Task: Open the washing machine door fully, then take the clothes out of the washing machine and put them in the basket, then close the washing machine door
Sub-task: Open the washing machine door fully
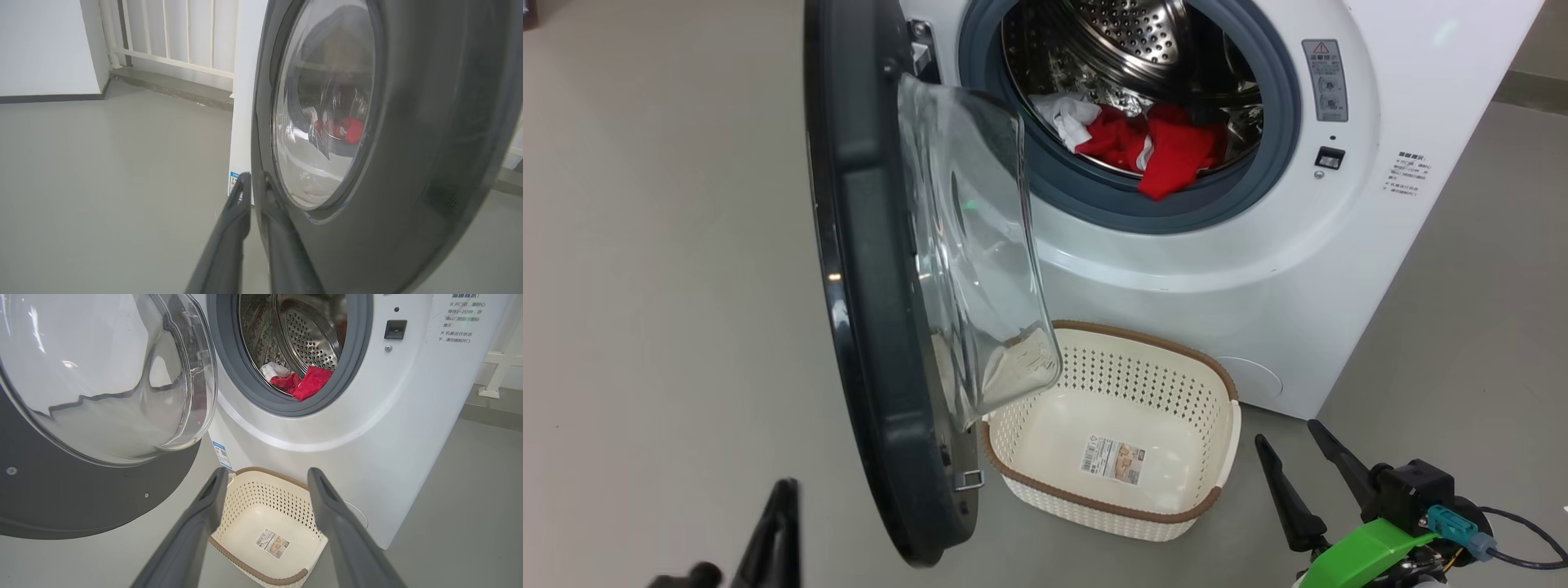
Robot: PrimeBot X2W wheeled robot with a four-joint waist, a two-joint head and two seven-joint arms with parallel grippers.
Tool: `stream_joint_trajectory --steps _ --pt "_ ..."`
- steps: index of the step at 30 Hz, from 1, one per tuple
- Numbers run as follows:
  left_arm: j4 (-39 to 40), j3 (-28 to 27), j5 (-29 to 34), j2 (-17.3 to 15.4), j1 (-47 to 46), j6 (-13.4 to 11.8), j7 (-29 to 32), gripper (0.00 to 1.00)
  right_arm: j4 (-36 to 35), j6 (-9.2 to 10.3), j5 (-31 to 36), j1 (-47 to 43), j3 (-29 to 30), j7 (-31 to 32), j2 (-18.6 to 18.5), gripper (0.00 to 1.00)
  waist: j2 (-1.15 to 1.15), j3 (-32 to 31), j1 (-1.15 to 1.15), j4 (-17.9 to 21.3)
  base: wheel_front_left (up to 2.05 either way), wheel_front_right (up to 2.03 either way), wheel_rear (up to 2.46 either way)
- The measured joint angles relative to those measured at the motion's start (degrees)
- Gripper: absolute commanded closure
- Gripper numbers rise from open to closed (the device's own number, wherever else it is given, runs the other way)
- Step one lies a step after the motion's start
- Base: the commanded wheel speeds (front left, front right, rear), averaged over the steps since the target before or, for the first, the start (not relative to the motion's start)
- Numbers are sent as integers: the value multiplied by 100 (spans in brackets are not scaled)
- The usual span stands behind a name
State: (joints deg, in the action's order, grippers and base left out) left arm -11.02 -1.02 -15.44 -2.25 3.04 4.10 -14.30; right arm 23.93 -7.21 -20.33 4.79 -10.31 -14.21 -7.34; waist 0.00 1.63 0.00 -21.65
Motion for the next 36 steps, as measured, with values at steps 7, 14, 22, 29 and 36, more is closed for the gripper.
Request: stream_joint_trajectory --steps 7,14,22,29,36 --pt "1154 -344 -391 0 -269 -115 -4 100 -21 0 0 -5 14 -1 14 0 0 -33 0 -10 0 0 0" --pt "2803 104 -375 -3 -361 -179 -43 100 -67 0 27 -11 15 -1 13 0 0 -47 0 25 0 0 0" --pt "3120 1746 -161 -22 -258 -96 -44 100 -109 0 33 -13 -2 -1 14 0 0 -48 0 84 0 0 0" --pt "1560 2347 -391 -56 31 -47 -40 100 -124 0 33 -14 -34 -1 20 0 0 -72 0 140 0 0 0" --pt "728 2197 -639 -56 -135 -168 -40 100 -142 0 33 -14 -32 0 20 0 0 -52 0 143 0 0 0"
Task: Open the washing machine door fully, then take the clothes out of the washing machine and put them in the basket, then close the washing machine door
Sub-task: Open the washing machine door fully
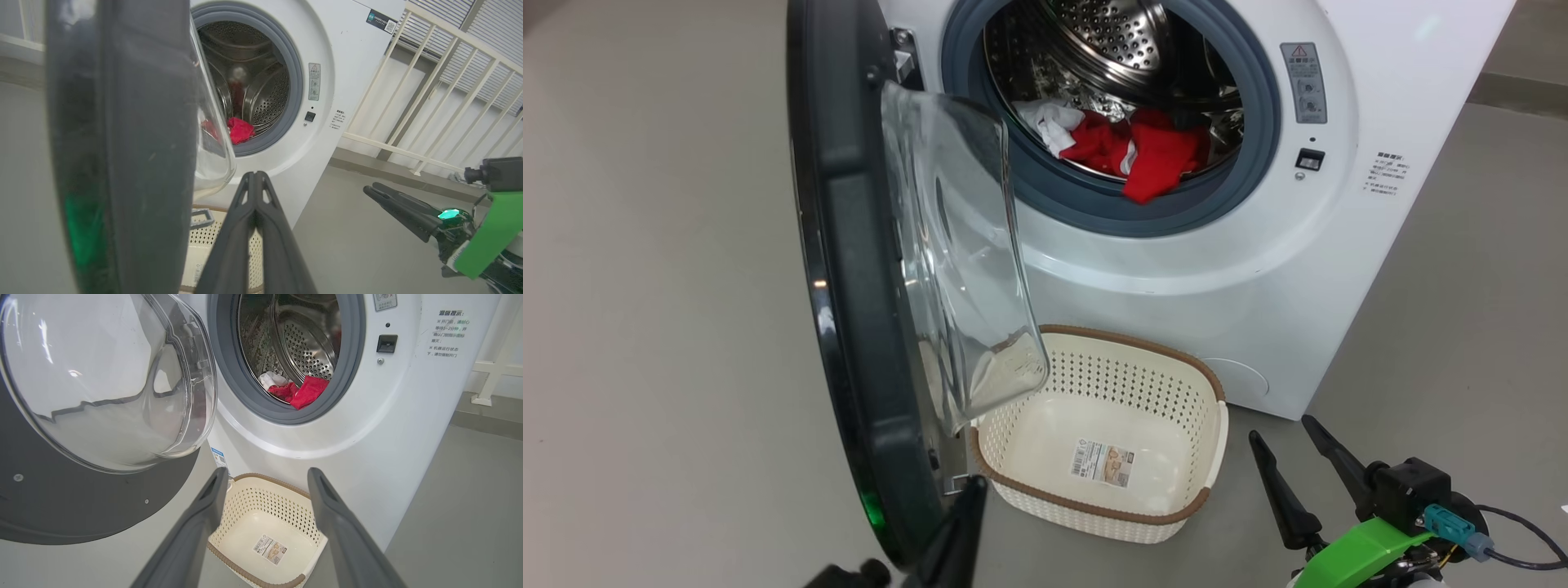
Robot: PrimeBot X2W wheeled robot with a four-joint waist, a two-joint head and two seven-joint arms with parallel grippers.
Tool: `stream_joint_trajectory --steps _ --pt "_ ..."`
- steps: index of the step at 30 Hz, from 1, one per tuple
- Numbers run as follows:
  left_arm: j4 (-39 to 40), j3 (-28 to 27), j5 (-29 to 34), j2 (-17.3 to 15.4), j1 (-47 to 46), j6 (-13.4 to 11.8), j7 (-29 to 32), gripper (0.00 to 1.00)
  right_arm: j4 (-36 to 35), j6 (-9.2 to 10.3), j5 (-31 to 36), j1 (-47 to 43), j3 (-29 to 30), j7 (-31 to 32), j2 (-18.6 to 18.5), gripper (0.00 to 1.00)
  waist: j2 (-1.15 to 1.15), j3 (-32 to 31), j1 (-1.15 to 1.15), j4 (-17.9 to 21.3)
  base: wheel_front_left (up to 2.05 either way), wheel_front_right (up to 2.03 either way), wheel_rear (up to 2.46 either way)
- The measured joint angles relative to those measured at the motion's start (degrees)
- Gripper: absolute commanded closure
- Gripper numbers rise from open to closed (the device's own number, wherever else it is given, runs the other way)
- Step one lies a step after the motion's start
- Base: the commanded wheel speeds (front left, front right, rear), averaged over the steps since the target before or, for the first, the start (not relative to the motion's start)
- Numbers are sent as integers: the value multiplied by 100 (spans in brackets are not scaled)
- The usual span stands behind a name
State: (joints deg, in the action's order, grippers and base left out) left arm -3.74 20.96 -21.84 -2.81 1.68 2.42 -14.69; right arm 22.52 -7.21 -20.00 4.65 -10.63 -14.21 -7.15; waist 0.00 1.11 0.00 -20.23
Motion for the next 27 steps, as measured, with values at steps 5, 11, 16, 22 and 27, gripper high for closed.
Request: stream_joint_trajectory --steps 5,11,16,22,27 --pt "-335 -245 -135 1 -174 -46 0 100 -4 0 0 0 19 0 1 0 0 9 0 -17 0 0 0" --pt "-512 -411 -185 19 -199 -47 0 100 -14 0 0 0 26 -1 5 0 0 9 0 -19 0 0 0" --pt "-583 -775 -125 1 -199 -66 0 100 -29 0 0 0 21 -1 14 0 0 38 0 -31 0 0 0" --pt "-649 -1315 -85 -105 -201 -97 0 100 -45 0 0 1 19 -1 13 0 0 119 0 -48 0 0 0" --pt "-721 -1779 -41 -143 -228 -140 0 100 -55 0 0 5 14 0 8 0 0 185 0 -52 0 0 0"
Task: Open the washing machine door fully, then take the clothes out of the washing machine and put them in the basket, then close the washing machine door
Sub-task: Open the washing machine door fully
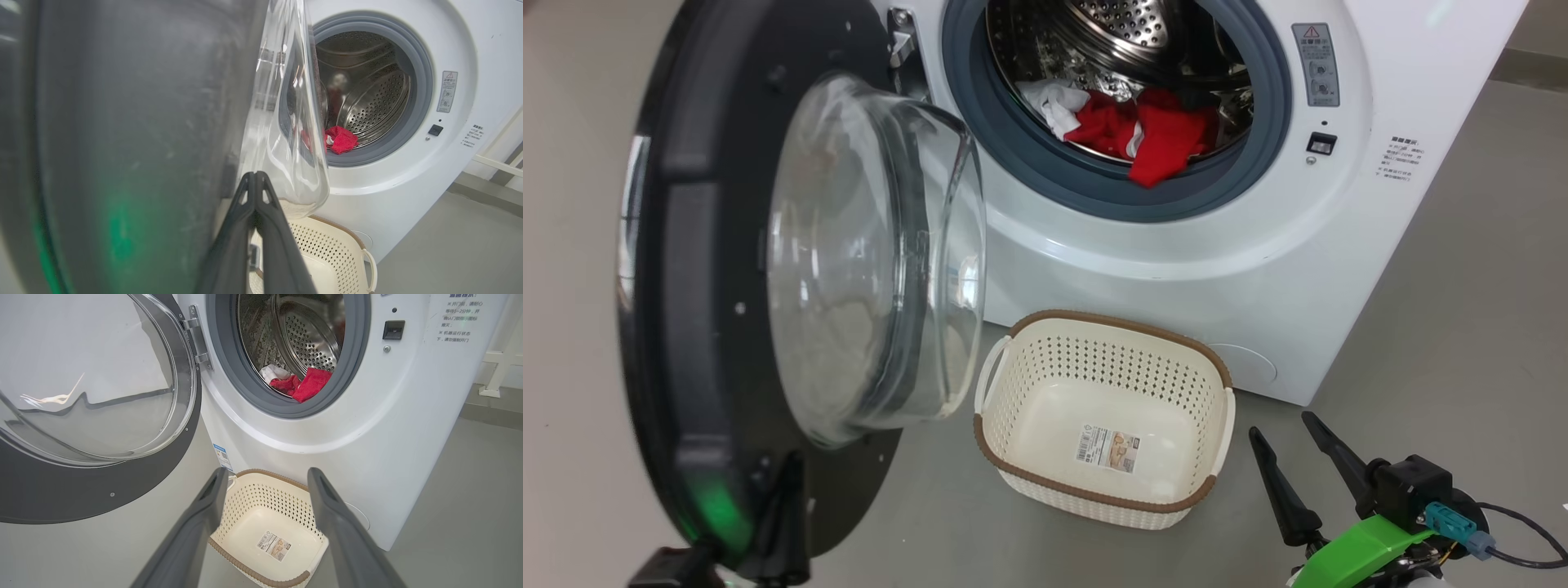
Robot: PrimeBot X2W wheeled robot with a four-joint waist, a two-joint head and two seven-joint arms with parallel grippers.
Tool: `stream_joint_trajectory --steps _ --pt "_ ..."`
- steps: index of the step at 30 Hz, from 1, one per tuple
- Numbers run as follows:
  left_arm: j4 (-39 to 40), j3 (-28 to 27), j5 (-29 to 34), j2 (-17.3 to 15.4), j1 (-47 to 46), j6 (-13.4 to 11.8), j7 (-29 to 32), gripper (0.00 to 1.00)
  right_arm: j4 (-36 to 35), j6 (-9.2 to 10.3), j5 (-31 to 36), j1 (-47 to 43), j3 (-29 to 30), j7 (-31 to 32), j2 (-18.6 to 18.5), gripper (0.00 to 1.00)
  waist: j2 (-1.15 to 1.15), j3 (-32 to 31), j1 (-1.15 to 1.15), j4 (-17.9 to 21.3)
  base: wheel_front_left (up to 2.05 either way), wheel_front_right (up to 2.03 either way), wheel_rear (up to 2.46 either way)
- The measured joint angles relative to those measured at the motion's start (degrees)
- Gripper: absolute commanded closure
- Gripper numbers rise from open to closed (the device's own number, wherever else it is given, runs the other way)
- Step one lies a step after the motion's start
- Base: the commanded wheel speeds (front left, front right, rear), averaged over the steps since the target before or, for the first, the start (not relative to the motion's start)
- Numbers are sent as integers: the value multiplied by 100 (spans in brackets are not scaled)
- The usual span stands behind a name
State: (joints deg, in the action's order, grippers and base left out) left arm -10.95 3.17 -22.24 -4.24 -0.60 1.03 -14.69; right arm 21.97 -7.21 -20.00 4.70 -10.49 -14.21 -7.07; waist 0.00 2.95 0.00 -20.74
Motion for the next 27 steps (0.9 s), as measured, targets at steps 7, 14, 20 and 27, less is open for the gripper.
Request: stream_joint_trajectory --steps 7,14,20,27 --pt "-116 -591 68 -26 -119 1 2 100 -10 0 2 14 -26 -1 -10 0 0 67 0 44 0 0 0" --pt "-366 -1261 272 -92 -441 11 7 100 -16 0 37 33 -46 -1 -14 0 0 124 0 82 0 0 0" --pt "-735 -1777 434 -254 -769 112 7 100 -23 0 43 52 -49 -1 -15 0 0 163 0 100 0 0 0" --pt "-1107 -2299 563 -385 -1117 255 7 100 -69 0 45 76 -101 0 -24 0 0 272 0 154 0 0 0"
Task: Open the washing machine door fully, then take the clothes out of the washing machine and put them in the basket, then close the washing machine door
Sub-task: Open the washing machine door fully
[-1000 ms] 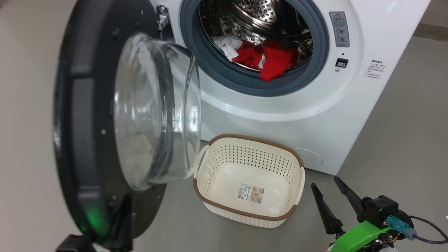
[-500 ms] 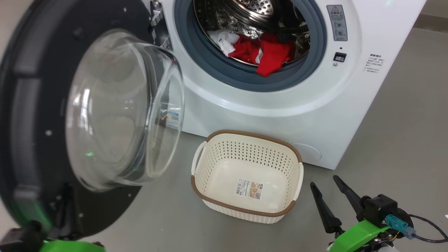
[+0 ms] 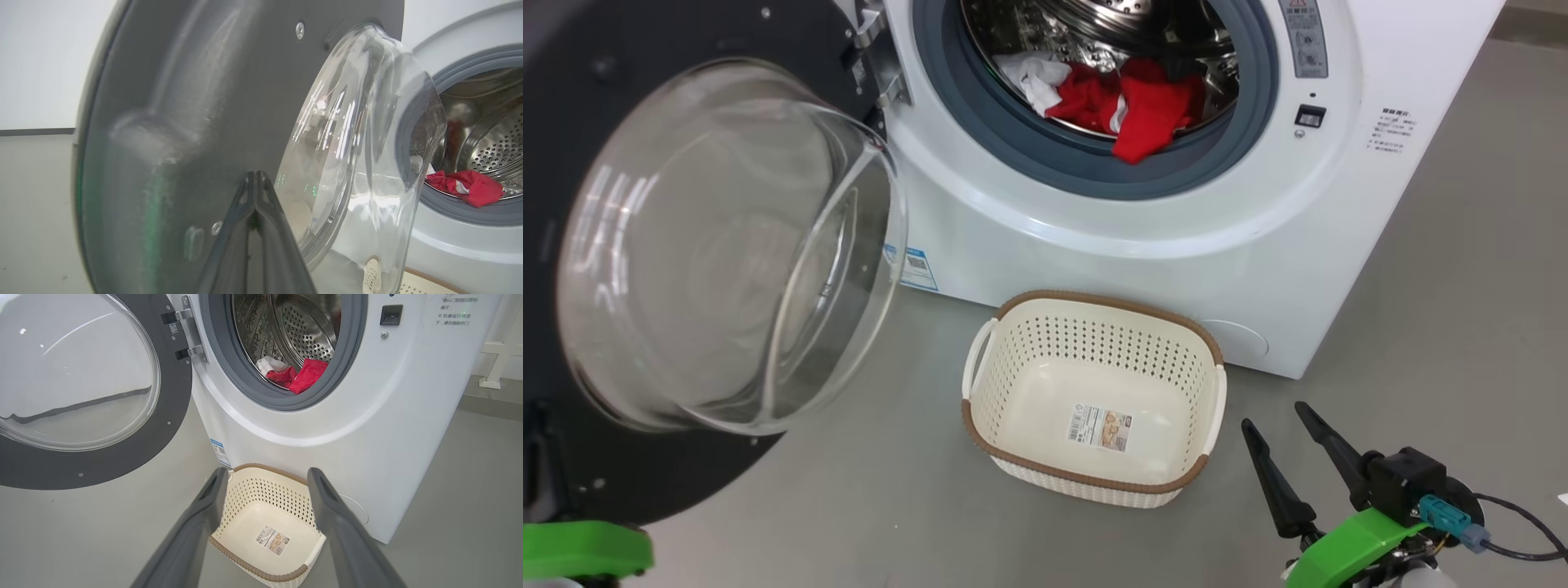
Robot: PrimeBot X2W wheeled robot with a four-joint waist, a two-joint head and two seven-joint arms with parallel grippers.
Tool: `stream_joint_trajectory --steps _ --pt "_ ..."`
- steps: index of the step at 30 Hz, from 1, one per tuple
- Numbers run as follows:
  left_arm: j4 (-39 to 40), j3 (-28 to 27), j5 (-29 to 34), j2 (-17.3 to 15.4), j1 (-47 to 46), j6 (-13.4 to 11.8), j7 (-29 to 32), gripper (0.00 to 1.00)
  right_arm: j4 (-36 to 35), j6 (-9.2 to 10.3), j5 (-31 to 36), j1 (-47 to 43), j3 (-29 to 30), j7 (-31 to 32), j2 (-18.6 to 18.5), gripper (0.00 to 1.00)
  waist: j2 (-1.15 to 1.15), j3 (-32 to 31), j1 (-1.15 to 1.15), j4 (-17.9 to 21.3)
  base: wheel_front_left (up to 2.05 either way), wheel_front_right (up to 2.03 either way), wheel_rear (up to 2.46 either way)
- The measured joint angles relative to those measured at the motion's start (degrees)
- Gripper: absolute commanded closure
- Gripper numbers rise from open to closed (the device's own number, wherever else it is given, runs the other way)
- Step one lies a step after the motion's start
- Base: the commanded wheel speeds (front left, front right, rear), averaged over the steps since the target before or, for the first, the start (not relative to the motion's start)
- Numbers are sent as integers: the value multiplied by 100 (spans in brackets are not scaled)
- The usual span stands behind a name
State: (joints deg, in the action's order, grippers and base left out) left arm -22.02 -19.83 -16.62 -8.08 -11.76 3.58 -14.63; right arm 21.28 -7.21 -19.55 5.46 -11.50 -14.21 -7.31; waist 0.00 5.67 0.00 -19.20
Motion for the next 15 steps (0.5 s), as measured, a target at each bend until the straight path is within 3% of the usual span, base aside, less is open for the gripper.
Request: stream_joint_trajectory --steps 15 --pt "-905 -962 210 -304 -1049 202 -2 100 -43 0 62 353 -26 -1 -105 0 0 438 0 147 0 0 0"
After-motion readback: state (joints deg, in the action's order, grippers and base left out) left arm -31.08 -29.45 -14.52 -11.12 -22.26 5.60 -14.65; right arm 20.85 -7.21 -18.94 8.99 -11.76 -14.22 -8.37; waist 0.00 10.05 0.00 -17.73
